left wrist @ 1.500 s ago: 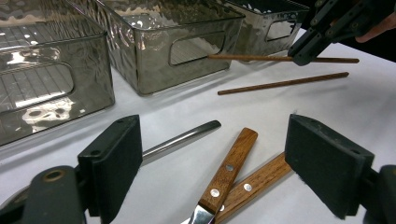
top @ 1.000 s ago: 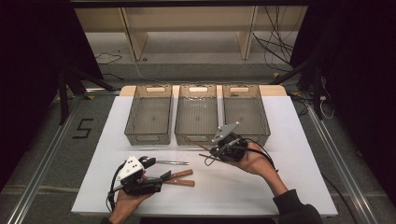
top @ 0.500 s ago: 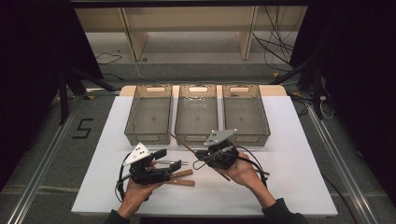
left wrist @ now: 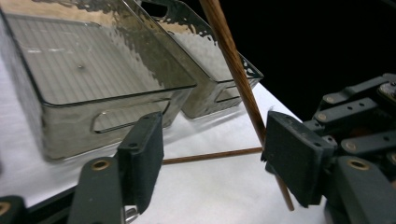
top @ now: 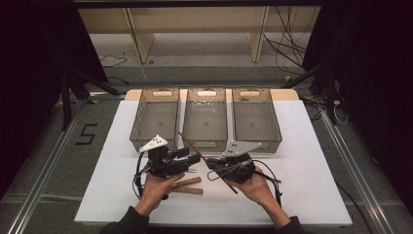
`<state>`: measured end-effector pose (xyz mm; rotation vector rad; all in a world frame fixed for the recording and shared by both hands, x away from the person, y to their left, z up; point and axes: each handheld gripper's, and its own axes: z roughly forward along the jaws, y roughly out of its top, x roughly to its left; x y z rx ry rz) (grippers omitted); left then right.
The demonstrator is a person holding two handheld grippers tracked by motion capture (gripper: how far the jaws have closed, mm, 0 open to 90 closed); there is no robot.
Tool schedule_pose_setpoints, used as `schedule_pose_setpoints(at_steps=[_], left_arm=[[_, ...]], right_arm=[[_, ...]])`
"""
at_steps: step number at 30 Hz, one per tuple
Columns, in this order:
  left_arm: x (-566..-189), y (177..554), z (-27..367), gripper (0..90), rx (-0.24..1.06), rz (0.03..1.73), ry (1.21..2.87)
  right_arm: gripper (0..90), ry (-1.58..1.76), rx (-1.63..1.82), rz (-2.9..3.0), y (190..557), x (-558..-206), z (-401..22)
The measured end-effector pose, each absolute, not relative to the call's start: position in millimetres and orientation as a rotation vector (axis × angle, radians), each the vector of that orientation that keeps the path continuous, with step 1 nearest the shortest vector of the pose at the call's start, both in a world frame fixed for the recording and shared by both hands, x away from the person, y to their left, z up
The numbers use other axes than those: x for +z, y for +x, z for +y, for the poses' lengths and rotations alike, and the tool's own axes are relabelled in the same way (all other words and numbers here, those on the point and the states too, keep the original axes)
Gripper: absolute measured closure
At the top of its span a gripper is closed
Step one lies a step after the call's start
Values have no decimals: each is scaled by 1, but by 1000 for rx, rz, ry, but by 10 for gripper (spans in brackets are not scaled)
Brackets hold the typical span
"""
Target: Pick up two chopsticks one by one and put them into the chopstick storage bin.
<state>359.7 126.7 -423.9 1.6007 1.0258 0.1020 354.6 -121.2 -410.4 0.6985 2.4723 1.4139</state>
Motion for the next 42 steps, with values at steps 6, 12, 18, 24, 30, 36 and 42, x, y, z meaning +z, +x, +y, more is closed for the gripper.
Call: schedule_pose_setpoints(at_steps=[6, 12, 18, 24, 30, 36, 42], left_arm=[[-421, 363, 125, 453, 19, 1018, 1553], [-420, 364, 122, 557, -32, 997, 1543], [-421, 364, 123, 674, -90, 977, 1527], [-420, 363, 125, 801, -114, 963, 1508], [-419, 363, 127, 844, -157, 943, 1494], [-410, 365, 137, 849, -147, 930, 1472], [-399, 377, 164, 849, -115, 956, 1450]], right_arm=[[853, 698, 1412, 2455, 353, -411, -120], [853, 692, 1428, 2443, 350, -411, -117], [853, 682, 1436, 2440, 348, -412, -115], [852, 679, 1465, 2434, 347, -414, -114], [841, 674, 1486, 2424, 346, -414, -114], [609, 687, 1550, 2434, 346, -410, -124], [464, 720, 1558, 2390, 337, -408, -150]])
